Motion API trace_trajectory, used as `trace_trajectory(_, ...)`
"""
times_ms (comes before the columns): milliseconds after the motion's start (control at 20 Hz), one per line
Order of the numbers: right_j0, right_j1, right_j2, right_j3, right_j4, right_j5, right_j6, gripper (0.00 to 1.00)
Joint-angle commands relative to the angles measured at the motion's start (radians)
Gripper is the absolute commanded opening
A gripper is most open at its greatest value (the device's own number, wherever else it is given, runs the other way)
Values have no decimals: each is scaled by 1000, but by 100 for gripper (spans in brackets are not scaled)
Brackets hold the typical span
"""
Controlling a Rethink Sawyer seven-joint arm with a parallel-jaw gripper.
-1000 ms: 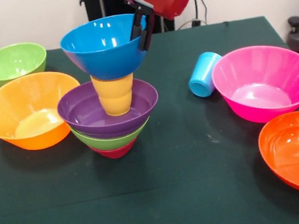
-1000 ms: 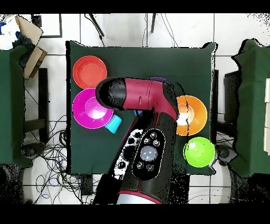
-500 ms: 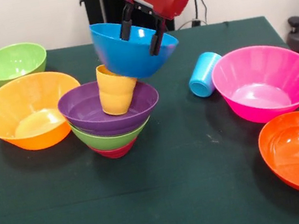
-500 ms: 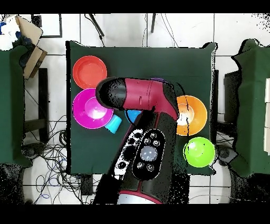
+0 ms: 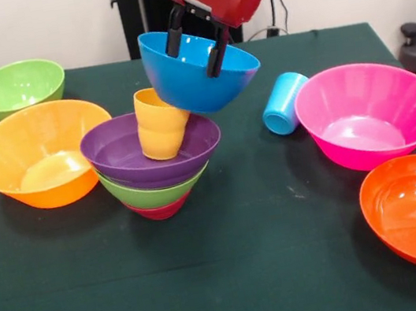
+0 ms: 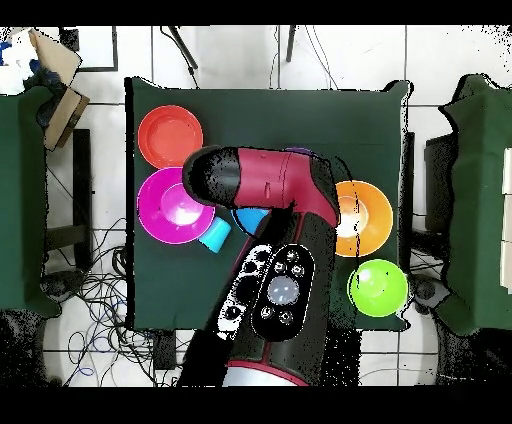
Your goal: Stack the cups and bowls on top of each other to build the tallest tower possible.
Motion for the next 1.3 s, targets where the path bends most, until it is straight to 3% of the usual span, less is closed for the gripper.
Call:
trace_trajectory(50, -13, 40, 66, 63, -36, -20, 28, 100)
trace_trajectory(750, -23, 30, 78, 82, -55, -71, -2, 100)
trace_trajectory(800, -23, 29, 79, 83, -60, -81, -6, 0)
trace_trajectory(1300, -31, 47, 80, 61, -33, -55, 22, 0)
